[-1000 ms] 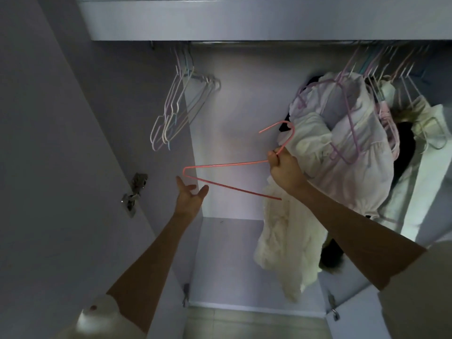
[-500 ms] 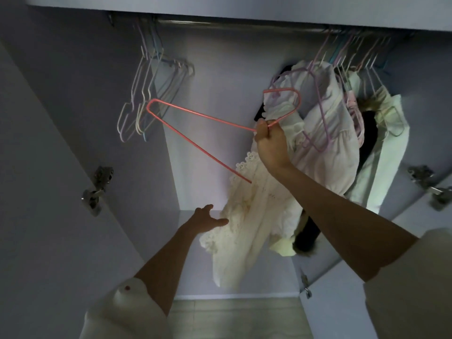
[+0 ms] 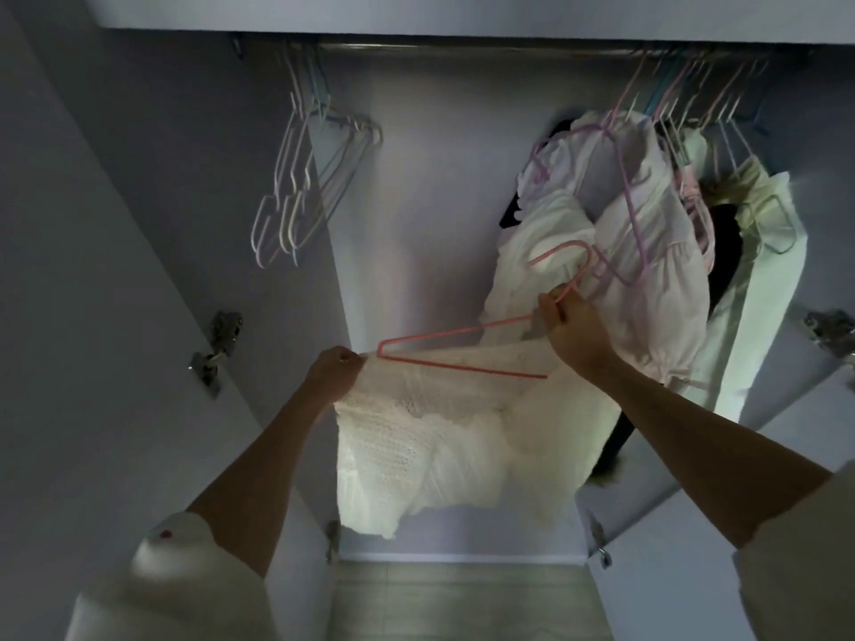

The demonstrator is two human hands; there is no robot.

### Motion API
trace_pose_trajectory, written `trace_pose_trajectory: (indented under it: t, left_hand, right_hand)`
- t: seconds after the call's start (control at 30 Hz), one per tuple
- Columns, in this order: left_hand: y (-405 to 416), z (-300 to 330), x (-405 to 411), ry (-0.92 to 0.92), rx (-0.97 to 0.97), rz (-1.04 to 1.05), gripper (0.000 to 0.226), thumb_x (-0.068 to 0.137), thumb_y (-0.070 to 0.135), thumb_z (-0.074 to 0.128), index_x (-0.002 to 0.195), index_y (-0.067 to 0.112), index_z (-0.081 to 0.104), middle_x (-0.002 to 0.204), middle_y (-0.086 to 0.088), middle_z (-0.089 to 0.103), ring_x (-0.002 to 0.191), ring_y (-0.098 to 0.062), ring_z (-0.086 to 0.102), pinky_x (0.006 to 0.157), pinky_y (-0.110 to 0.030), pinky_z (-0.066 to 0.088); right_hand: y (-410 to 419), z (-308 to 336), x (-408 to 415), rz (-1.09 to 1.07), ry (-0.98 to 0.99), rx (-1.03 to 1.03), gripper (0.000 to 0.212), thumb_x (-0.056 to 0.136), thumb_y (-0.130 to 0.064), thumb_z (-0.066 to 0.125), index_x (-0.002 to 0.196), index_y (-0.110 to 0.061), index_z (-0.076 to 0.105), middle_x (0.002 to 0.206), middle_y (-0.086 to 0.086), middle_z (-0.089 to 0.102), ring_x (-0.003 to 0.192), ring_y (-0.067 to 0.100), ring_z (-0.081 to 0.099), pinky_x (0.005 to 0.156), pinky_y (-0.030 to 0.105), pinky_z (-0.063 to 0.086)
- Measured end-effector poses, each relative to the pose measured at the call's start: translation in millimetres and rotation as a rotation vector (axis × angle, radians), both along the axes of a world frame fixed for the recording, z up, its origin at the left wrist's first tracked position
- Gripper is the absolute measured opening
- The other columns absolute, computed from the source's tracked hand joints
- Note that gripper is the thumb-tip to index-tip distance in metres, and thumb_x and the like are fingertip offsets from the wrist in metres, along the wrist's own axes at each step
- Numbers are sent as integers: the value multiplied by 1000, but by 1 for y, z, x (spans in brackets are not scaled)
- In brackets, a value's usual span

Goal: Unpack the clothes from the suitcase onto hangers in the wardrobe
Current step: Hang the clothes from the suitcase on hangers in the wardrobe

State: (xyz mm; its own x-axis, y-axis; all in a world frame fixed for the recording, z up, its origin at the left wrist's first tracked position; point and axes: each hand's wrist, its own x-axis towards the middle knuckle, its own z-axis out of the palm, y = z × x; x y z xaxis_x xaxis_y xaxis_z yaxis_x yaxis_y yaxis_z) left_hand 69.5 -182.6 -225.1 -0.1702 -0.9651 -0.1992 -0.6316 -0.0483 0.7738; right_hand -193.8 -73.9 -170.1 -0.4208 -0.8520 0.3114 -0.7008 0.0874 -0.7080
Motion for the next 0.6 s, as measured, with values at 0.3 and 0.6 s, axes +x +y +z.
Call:
trace_pose_trajectory:
  t: [0.3,0.6]
  left_hand:
    - [-17,39,8,64,-294,106,21,92,8,50,100,-10,58,99,-28,62,92,-36,58,76,-35,43]
    - [-5,83,-9,347,-180,-24,27,87,-5,55,71,17,54,67,1,52,39,9,50,42,-4,37]
  right_hand:
    - [-8,0,27,25,-14,-99,28,96,-6,41,69,-10,38,56,-4,38,63,21,42,61,22,26]
    - [-17,-6,50,271,26,17,32,97,-9,40,66,-17,38,58,1,40,53,14,39,55,23,33]
